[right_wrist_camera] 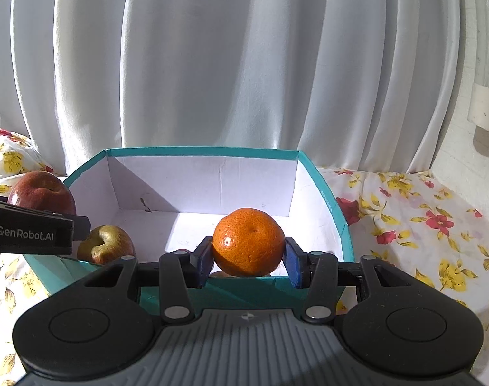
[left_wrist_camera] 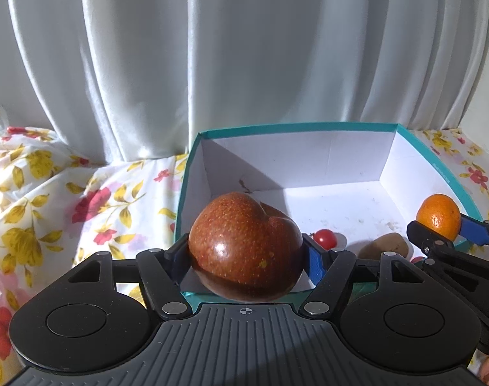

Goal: Organize fruits
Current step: 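Open the left tool to drop the apple while the right tool releases the tangerine into the box, then move both open tools back to the fruit in front of the box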

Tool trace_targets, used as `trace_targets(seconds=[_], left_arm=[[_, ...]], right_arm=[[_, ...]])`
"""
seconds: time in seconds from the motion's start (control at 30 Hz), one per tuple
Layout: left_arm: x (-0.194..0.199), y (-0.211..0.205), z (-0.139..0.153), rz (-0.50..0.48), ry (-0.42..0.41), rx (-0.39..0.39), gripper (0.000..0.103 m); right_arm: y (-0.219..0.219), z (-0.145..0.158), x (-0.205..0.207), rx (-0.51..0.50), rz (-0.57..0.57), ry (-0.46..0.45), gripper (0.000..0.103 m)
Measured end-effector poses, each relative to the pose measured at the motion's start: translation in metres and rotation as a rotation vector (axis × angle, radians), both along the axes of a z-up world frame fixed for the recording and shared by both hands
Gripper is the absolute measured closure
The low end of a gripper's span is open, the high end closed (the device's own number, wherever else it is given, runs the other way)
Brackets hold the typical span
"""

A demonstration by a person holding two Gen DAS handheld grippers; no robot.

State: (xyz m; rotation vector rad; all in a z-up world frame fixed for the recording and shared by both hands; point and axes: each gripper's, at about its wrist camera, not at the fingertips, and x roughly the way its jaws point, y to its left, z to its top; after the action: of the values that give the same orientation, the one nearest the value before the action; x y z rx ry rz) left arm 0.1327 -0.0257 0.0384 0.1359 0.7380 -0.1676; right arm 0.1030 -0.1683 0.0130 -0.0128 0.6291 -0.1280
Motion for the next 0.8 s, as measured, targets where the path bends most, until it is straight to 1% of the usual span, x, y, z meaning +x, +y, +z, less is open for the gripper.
trace_targets(seconds=[0.2,0.3,0.33,0.43,0.5,0.57,0.6,0.67,0.7,0.73,0.77,0.8], left_arm=[[0.006,0.002,-0.007,0.002,0.028,-0.019,0.029],[0.011,0.009,-0.01,0.012,0.054,-0.069,0.029],[0.01,0.011,-0.009,0.012,0.043,-0.089,0.028],[0.003,0.016,-0.001,-0.004,-0.021,-0.127,0.017],[-0.008,0.021,0.008,-0.024,-0.087,-0.146,0.017],[-0.025,0.028,0.014,-0.044,-0.156,-0.171,0.012],[-0.035,0.032,0.015,-0.033,-0.182,-0.186,0.011],[-0.058,0.041,0.012,0.0,-0.213,-0.22,0.009],[-0.072,0.045,0.007,0.016,-0.221,-0.236,0.009],[-0.083,0.047,0.001,0.034,-0.219,-0.241,0.009],[-0.092,0.047,-0.005,0.047,-0.21,-0.233,0.009],[-0.1,0.045,-0.014,0.047,-0.197,-0.214,0.009]], right_arm=[[0.001,-0.002,0.005,-0.009,0.003,0.011,0.058],[0.0,-0.003,0.006,-0.012,0.007,0.015,0.057],[0.0,-0.003,0.007,-0.014,0.009,0.014,0.057],[0.0,-0.002,0.007,-0.032,0.005,0.0,0.056],[-0.001,0.0,0.005,-0.04,-0.005,-0.011,0.055],[-0.003,0.006,-0.002,-0.028,-0.011,-0.039,0.053],[-0.005,0.011,-0.009,-0.016,-0.013,-0.067,0.051],[-0.007,0.018,-0.028,0.007,-0.017,-0.14,0.036],[-0.007,0.021,-0.041,0.014,-0.021,-0.19,0.03],[-0.007,0.022,-0.053,0.017,-0.026,-0.232,0.017],[-0.008,0.021,-0.066,0.017,-0.035,-0.268,0.005],[-0.008,0.016,-0.078,0.017,-0.038,-0.29,0.003]])
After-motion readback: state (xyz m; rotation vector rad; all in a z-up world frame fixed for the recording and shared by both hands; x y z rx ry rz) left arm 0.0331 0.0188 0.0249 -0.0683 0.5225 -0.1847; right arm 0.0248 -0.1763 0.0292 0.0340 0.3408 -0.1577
